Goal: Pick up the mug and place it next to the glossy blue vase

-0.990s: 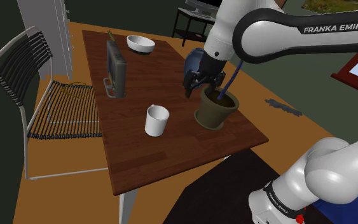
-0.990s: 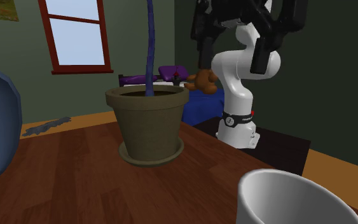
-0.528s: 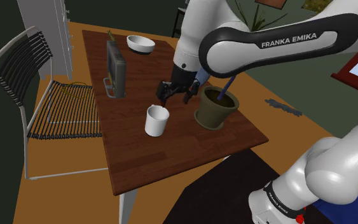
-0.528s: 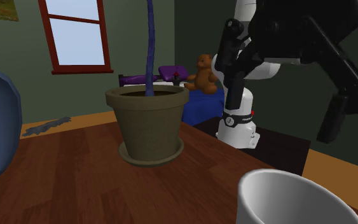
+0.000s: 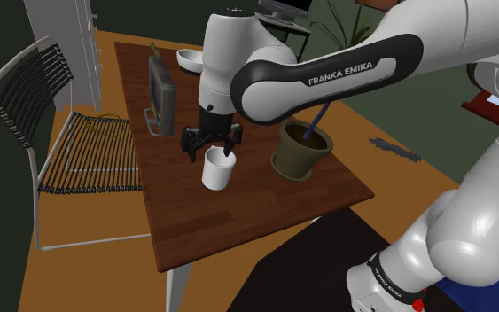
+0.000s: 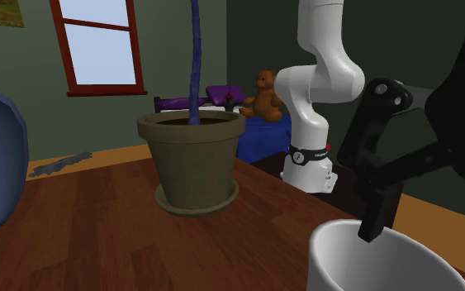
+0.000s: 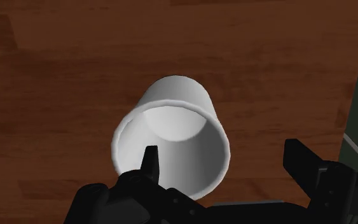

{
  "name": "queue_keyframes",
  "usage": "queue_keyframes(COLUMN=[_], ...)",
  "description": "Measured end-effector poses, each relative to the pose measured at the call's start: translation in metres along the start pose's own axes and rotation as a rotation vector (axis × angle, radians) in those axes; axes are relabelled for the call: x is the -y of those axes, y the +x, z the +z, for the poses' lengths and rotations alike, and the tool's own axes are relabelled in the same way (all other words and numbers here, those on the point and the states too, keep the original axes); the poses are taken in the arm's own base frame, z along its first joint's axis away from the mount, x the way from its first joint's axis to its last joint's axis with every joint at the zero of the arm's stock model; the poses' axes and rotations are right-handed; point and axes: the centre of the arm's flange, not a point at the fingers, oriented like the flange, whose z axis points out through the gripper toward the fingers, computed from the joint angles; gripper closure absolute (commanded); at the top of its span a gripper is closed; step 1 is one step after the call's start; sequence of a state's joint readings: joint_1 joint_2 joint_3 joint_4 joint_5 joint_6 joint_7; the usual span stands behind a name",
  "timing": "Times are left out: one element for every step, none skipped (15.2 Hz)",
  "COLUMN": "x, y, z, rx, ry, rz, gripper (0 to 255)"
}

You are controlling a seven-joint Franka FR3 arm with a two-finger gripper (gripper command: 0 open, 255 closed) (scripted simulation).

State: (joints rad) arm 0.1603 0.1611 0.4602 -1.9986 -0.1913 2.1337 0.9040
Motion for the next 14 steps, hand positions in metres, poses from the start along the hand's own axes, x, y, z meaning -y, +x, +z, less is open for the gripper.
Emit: queue_keyframes(x=[0.002, 0.004, 0.004, 0.004, 0.004, 0.004, 0.004, 0.004, 0.004, 0.004, 0.004, 0.004, 0.004, 0.004], y=[0.001, 0.000, 0.001, 0.001, 0.001, 0.001, 0.001, 0.001, 0.001, 0.001, 0.001, 0.001, 0.001, 0.001], z=[0.005, 0.010, 0.015, 0.020, 0.025, 0.032, 0.035, 0.037, 0.038, 0.038, 0.039, 0.039, 0.039, 0.039], rx=[0.000, 0.000, 0.000, 0.000, 0.000, 0.000, 0.000, 0.000, 0.000, 0.000, 0.000, 0.000, 0.000, 0.000], ry=[0.000, 0.000, -0.001, -0.001, -0.001, -0.001, -0.001, -0.001, -0.001, -0.001, 0.000, 0.000, 0.000, 0.000], rz=[0.000, 0.001, 0.001, 0.001, 0.001, 0.001, 0.001, 0.001, 0.001, 0.001, 0.001, 0.001, 0.001, 0.001], gripper=[0, 0, 0, 0, 0, 0, 0, 0, 0, 0, 0, 0, 0, 255])
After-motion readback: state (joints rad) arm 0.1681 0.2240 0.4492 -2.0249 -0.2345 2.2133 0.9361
